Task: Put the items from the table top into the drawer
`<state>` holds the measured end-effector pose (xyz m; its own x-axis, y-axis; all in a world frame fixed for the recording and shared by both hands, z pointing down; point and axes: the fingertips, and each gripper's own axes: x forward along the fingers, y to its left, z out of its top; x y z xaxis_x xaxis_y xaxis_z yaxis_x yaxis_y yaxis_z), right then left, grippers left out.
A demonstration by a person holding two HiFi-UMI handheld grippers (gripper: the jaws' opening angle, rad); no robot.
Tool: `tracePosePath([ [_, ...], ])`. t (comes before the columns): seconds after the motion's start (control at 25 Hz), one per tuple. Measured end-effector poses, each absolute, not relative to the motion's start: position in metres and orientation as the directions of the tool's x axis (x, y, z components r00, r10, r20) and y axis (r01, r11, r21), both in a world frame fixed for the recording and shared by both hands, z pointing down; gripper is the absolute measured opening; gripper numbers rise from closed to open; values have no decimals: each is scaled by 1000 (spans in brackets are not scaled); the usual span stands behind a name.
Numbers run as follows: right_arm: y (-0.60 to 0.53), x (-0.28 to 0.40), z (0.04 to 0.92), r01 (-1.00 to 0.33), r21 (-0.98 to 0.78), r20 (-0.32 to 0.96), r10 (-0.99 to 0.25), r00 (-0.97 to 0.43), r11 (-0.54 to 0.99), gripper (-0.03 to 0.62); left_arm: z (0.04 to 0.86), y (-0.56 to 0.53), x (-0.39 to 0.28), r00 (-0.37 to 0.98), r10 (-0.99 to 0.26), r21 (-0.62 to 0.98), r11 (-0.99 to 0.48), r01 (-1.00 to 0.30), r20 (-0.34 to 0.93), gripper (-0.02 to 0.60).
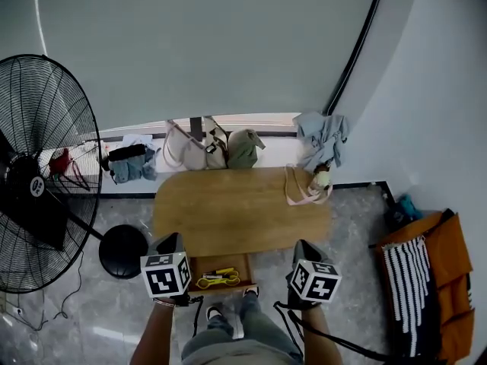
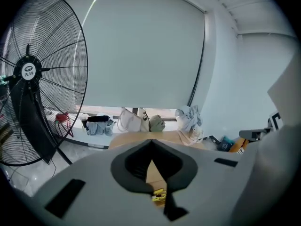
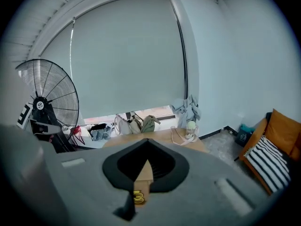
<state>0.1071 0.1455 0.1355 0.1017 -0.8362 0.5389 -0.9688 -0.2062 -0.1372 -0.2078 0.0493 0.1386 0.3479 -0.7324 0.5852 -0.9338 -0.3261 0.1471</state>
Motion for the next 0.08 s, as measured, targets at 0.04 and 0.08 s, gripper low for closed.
tracePosePath([
  [0.04, 146, 108, 134, -968, -134, 538, -836, 108, -211, 5, 138, 50, -208, 347, -732, 144, -328, -934, 586, 3],
  [0.08, 147, 108, 133, -967, -131, 537, -836, 114, -216, 5, 138, 51, -208, 347, -731, 141, -329, -934, 588, 3],
])
